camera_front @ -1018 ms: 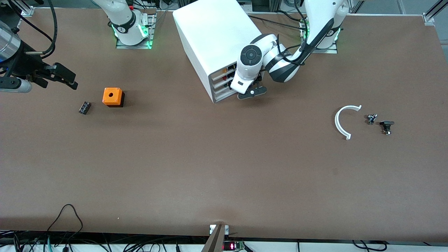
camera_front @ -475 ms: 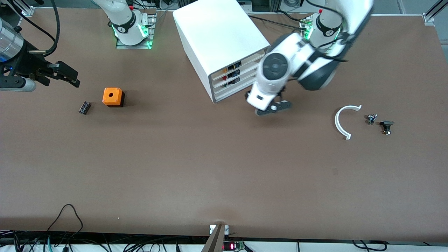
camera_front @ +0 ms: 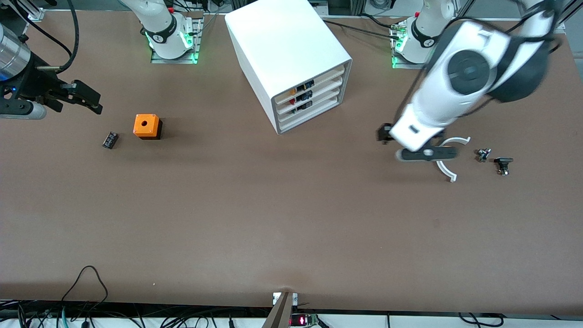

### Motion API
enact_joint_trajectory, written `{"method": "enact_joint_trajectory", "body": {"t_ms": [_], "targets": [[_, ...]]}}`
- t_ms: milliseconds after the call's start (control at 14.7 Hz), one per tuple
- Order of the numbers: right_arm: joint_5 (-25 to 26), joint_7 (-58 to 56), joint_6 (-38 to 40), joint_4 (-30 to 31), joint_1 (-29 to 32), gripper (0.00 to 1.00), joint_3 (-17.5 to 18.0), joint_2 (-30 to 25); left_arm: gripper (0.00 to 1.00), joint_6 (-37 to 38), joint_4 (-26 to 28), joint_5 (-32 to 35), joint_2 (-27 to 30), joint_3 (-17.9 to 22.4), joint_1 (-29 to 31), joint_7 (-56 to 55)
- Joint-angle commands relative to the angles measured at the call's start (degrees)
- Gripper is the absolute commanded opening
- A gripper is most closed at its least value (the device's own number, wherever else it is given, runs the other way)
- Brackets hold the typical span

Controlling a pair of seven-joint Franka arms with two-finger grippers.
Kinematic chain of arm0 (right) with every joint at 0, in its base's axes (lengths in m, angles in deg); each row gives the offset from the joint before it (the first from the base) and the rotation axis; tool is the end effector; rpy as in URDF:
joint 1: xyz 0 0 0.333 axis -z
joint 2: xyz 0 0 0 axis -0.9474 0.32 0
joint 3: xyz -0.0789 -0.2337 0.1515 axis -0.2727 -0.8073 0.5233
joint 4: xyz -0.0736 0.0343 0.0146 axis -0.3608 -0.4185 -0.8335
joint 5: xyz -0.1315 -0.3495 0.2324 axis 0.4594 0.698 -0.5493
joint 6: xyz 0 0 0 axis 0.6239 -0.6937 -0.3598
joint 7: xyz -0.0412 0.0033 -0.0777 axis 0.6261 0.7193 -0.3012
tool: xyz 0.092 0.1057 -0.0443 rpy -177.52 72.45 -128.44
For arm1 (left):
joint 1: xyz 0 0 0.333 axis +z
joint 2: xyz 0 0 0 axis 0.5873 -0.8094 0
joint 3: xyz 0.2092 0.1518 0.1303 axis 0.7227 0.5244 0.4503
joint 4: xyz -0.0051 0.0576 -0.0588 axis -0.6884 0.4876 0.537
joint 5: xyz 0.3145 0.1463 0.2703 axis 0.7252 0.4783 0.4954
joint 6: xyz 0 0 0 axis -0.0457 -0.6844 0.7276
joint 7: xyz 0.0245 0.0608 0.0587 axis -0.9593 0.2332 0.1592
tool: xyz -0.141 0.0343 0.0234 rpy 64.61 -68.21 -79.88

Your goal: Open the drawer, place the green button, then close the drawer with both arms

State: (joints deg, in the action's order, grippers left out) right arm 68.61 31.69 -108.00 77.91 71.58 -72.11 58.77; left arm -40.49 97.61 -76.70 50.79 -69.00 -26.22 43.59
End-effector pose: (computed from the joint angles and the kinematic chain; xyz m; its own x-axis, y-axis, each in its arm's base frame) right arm 0.6024 0.0593 0.5520 0.9985 -0.0538 0.0004 -0.0538 -0.9985 -0.0003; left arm 0.6146 -0.2136 0.4193 0.9983 0.0028 -0.0584 -0.0003 -0.9986 -0.0525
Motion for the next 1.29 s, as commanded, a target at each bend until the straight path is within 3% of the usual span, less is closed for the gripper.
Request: {"method": "enact_joint_trajectory", "body": {"t_ms": [0, 136, 339, 882, 1222], "targets": [[0.85, -0.39, 0.59, -2.80, -0.42, 1.00, -0.01, 1.61, 1.00, 0.82, 1.81, -3.54, 6.90, 10.36, -2.62, 15.52], [1.29, -0.30, 0.59, -2.80, -0.77, 1.00, -0.01, 1.70, 1.00, 0.74, 2.16, -7.42, 8.93, 21.95, -7.87, 26.15], [2.17, -0.30, 0.59, -2.88, -0.86, 1.00, -0.01, 1.96, 1.00, 0.82, 3.82, -8.22, 12.79, 29.55, -9.92, 32.01], [1.56, -0.12, 0.59, -3.85, -0.60, 1.00, -0.18, 2.49, 1.00, 2.49, 3.92, -7.25, 14.82, 33.08, -12.56, 32.10], [1.65, -0.74, 0.59, -3.94, -0.42, 1.00, -0.27, 2.58, 1.00, 6.01, 2.16, -7.34, 13.59, 32.64, -12.03, 31.66]]}}
